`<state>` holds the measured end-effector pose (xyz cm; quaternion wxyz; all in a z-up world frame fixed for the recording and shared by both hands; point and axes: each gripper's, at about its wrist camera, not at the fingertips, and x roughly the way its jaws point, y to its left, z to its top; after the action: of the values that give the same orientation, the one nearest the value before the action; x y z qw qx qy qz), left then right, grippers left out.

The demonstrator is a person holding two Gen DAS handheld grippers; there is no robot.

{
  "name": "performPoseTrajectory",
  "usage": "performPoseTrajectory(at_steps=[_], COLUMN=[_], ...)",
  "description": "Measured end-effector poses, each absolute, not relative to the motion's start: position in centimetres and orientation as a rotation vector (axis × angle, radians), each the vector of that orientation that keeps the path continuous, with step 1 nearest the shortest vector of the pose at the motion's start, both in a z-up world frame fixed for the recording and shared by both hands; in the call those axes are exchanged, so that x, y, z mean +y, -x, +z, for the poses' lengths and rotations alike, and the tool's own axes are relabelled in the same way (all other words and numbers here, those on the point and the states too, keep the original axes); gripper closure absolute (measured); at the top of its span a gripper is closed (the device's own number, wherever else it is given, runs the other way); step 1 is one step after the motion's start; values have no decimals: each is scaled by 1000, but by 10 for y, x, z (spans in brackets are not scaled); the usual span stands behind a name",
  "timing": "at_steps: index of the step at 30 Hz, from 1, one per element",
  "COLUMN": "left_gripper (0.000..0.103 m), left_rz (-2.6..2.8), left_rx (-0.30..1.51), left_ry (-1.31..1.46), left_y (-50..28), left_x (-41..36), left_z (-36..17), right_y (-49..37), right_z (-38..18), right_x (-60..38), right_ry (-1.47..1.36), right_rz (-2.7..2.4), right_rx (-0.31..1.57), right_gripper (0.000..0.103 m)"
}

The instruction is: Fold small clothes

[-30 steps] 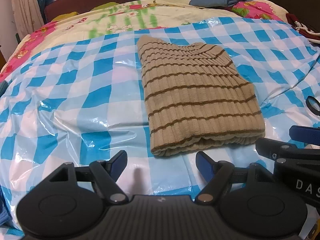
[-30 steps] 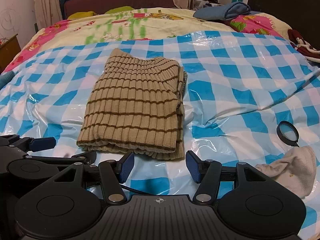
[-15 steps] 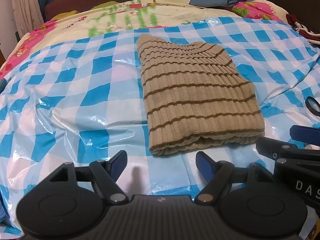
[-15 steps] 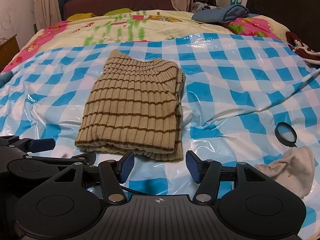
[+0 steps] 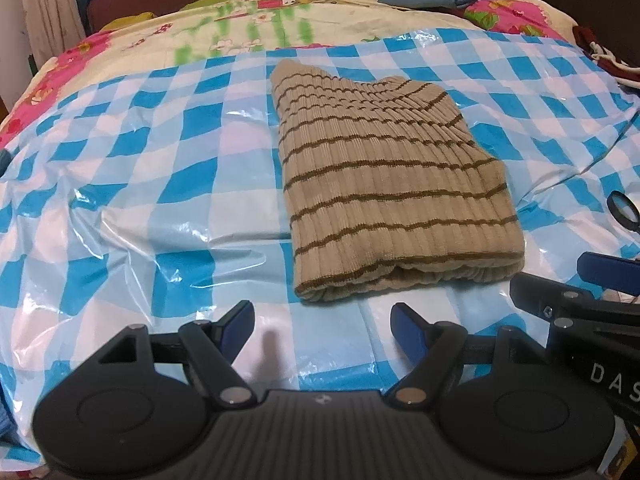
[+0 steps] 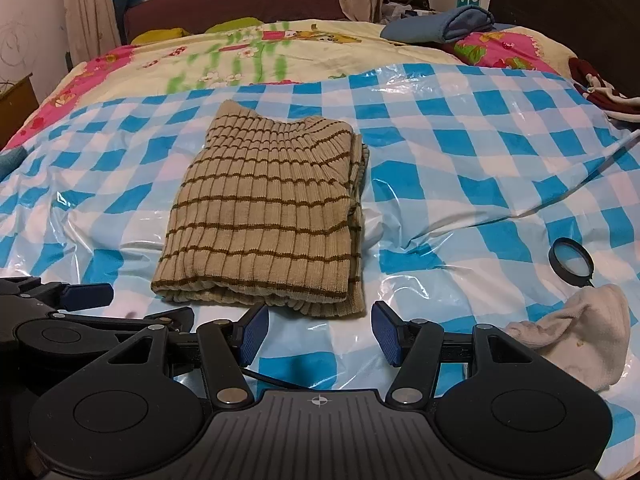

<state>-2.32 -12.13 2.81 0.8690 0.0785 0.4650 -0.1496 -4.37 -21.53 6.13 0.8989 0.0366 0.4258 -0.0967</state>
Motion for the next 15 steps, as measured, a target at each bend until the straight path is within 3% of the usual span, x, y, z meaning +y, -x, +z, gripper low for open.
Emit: performPoseTrajectory(at_steps=[15], left_gripper=[24], left_rz=[-310], left_rx=[883], left_ry=[-176], left_y=[40], left_x=[-119], left_z=[65], right_y=[59], right_z=[93], right_x=[-217], right_ry=[-115], right_rz=[-183], right_rx=[830], right_gripper=[46])
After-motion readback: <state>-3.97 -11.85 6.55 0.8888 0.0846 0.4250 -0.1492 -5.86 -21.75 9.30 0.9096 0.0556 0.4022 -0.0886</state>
